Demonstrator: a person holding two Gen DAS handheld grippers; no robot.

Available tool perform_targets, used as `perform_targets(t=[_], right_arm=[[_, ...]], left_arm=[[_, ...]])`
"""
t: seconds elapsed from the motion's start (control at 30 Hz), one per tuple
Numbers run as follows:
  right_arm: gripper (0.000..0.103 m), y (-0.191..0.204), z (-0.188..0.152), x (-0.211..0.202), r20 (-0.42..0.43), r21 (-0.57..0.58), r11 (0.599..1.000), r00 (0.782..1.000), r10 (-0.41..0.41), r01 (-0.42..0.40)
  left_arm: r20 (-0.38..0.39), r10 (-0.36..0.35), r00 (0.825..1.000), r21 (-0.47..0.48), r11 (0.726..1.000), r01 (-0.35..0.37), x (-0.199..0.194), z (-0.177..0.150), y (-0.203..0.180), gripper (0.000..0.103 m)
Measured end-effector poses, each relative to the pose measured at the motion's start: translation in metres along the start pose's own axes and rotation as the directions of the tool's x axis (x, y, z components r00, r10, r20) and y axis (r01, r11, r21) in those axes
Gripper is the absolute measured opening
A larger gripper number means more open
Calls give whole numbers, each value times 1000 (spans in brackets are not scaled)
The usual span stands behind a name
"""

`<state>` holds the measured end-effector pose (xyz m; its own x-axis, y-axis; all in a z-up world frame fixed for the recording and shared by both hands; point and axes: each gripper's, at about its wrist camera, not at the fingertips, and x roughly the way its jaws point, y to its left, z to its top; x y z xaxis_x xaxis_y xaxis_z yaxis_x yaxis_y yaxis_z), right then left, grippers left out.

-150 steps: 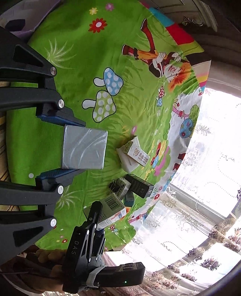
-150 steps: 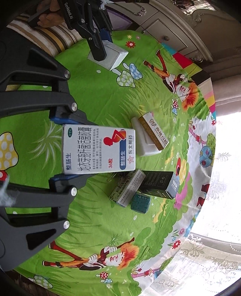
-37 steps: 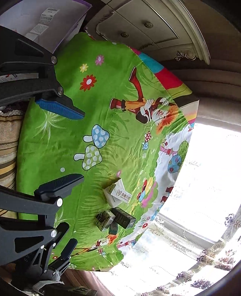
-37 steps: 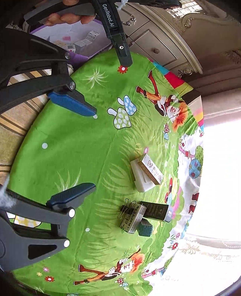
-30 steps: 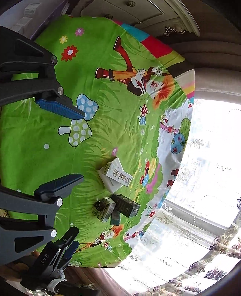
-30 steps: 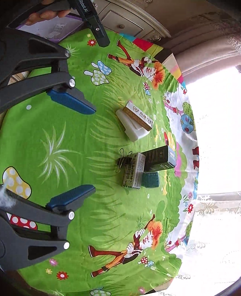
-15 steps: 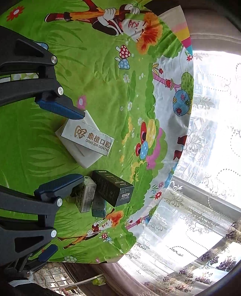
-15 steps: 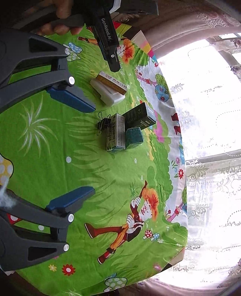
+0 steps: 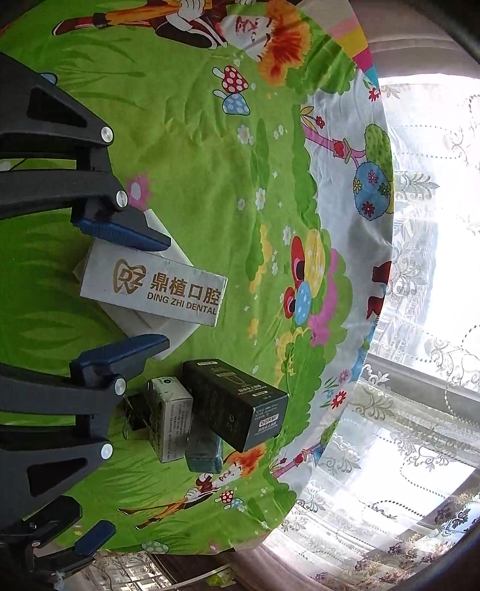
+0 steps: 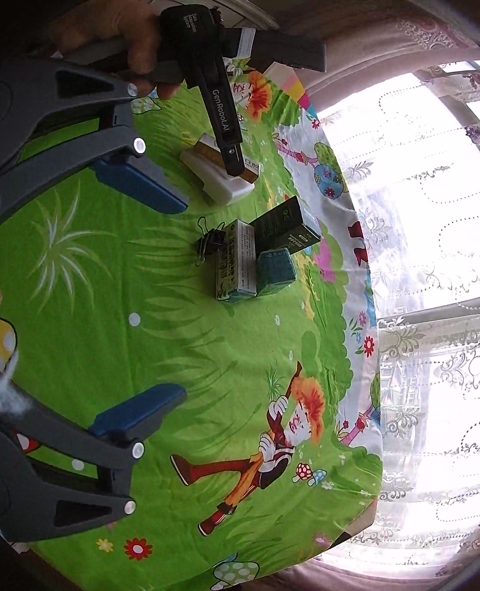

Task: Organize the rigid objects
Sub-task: 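Grasp the beige DING ZHI DENTAL box with the left gripper while the right grasps the teal cube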

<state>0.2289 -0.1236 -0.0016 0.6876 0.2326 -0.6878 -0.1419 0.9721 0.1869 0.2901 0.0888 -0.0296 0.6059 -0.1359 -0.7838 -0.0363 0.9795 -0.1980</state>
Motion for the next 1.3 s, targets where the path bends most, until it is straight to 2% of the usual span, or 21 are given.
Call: perform_targets(t=[0.13,0.3,0.43,0.53,0.63,1.0,1.07,1.23,1.3], right_arm=[[95,0,0,1,-2,-1,1000,1000,0,0],[95,1,2,4,-11,6,1000,1000,12,-12],[95,2,10,9,-13,13,1000,1000,22,-22],[95,4,20,10,-5,13,999,1000,30,-30],[95,8,29,15,-8,-1,999,999,44,-44],[95,10,66,50,-56,-73,997,998,-1,-3],[93,12,70,56,-61,-84,996,998,-8,3],[72,20,75,73,-91,-138,990,995,-33,21],[65,22,76,79,-105,-142,990,994,-20,5]], left_arm=[[9,19,1000,29,999,-19,-2,-4,-4,32],[13,29,999,7,1000,-29,-13,-13,-7,32],[15,22,1000,-87,996,-20,-29,-28,-2,32],[-5,8,1000,-199,980,-9,-38,-47,5,32],[-8,-1,1000,-260,966,-1,-47,-66,4,32],[43,-71,997,-246,966,79,-88,-117,-23,32],[49,-75,996,-246,965,85,-92,-120,-23,32],[46,-84,995,-271,958,94,-92,-123,-18,32],[42,-89,995,-277,956,97,-91,-123,-17,32]])
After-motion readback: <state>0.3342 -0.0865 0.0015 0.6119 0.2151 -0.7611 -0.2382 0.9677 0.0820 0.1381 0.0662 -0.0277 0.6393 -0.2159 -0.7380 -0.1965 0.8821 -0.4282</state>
